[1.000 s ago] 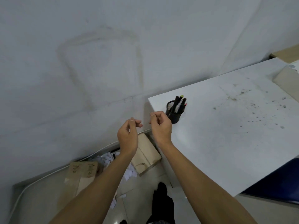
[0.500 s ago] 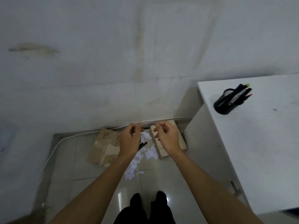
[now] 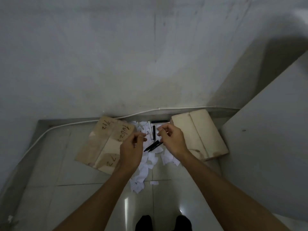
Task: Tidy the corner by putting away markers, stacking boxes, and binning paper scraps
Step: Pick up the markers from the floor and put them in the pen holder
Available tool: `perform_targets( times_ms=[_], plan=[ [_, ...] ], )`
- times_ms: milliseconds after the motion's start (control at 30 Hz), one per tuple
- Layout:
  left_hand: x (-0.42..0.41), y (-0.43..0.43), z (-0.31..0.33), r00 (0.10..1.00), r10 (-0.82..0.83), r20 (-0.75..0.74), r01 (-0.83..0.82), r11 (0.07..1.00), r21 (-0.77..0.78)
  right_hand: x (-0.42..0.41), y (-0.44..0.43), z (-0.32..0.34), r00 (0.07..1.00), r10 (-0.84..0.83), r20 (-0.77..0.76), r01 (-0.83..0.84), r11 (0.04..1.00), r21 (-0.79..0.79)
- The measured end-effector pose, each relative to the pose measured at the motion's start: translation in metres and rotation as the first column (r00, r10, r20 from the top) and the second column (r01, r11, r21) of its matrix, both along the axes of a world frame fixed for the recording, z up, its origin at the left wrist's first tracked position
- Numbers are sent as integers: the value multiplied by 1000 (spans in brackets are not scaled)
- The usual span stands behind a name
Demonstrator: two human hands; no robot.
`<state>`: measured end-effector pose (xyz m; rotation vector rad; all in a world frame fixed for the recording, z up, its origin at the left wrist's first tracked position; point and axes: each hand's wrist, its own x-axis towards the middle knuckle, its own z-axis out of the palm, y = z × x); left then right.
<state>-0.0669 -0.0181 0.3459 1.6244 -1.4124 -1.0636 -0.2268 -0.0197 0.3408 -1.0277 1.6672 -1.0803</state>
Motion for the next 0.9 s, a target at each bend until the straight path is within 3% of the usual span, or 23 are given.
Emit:
perform_targets(
  times_ms=[267,433,700,900],
  plan=[
    [9,-21,-180,996,-66,57,70,995,-64,0,-25,-205,993,79,-83,-78,997,11],
    [9,-41,-268,980,-149,132,161,983,-84,-14,-53,-289,966,158,-203,-158,987,13],
    [-5,-83,-360,938,-215,271,248,964,-93,-21,-97,-344,851,259,-457,-243,965,96],
    [-13,-126,-401,908,-116,404,202,963,-178,-30,-163,-366,703,303,-644,-287,949,134]
  ],
)
